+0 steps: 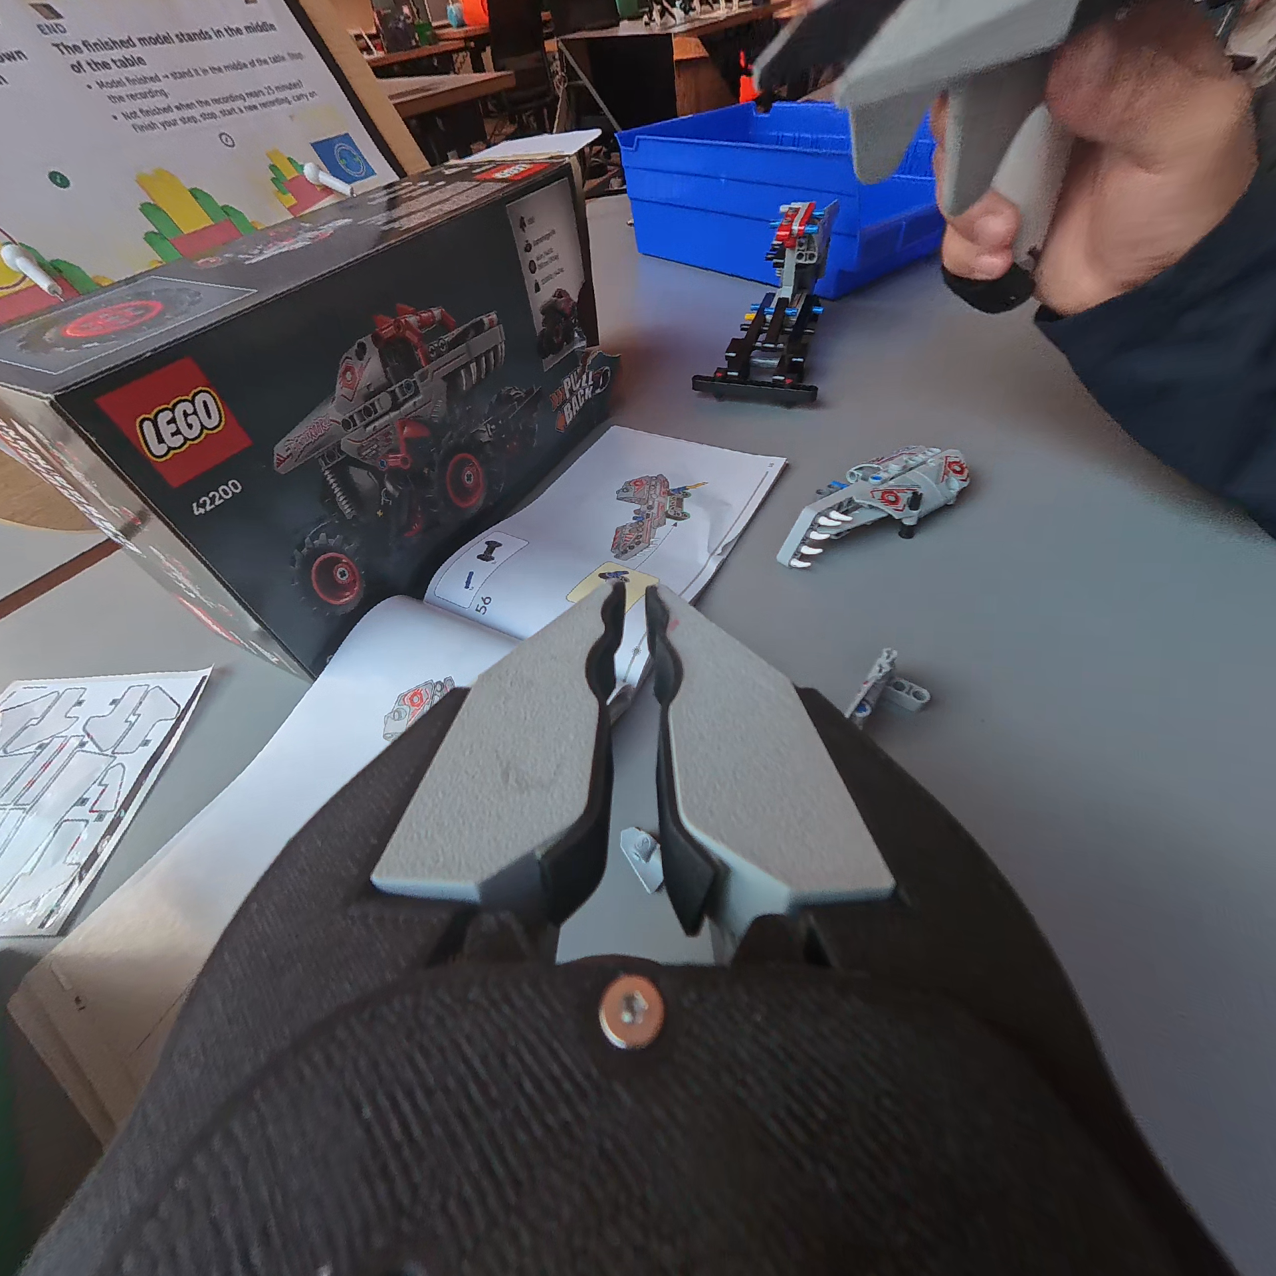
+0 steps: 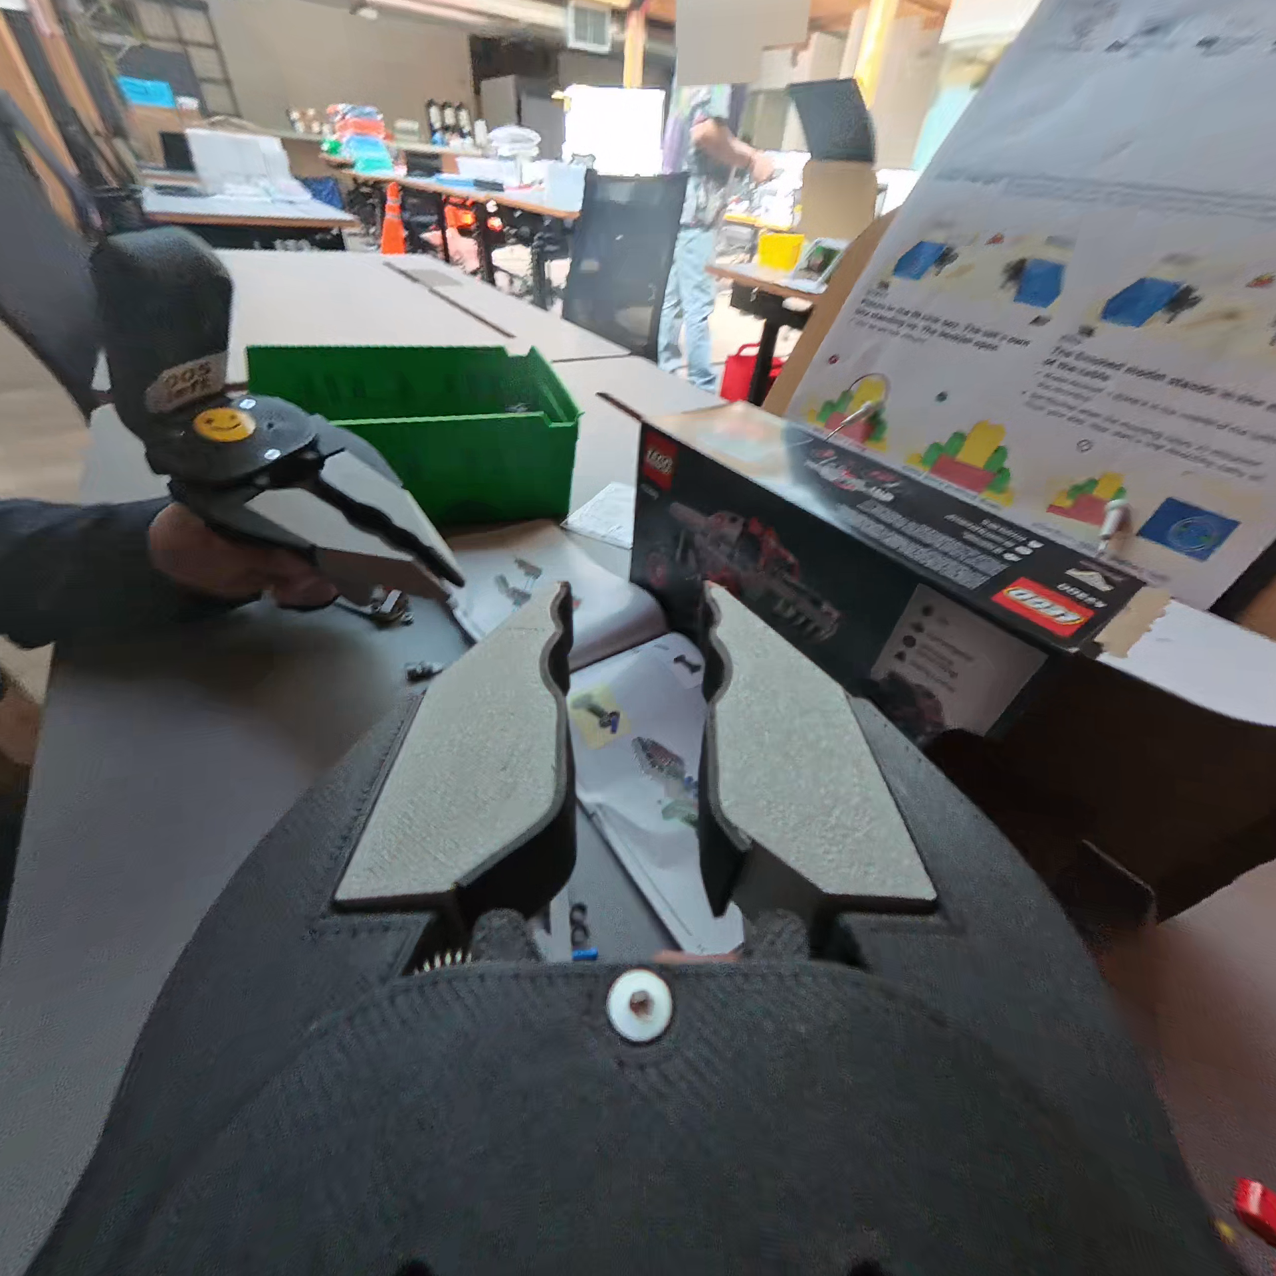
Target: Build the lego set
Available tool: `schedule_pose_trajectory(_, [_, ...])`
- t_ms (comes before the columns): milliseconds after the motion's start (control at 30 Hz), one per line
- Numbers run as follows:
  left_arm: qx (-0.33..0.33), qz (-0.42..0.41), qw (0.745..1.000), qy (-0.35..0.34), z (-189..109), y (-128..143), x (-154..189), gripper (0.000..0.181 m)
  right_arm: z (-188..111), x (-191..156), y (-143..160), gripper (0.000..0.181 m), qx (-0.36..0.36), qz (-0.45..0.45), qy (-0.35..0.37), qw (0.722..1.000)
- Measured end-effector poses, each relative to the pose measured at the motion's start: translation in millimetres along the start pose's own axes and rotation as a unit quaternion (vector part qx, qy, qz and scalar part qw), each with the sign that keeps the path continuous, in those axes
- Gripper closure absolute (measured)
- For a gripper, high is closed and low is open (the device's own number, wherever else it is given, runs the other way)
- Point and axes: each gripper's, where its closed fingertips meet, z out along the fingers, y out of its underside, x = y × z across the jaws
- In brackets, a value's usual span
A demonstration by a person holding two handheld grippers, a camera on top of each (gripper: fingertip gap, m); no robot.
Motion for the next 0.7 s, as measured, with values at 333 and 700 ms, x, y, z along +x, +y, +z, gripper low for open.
schedule_pose_trajectory(333, [0.006, -0.006, 1.0, 0.013, -5, -5, 5, 0.177, -46, -33, 117, 0.135, -0.24, 0.032, -0.043, 0.969])
schedule_pose_trajectory(700, [0.014, -0.05, 0.999, -0.001, -10, -7, -8, 0.177, -67, -58, 158, 0.124, -0.314, 0.087, -0.092, 0.941])
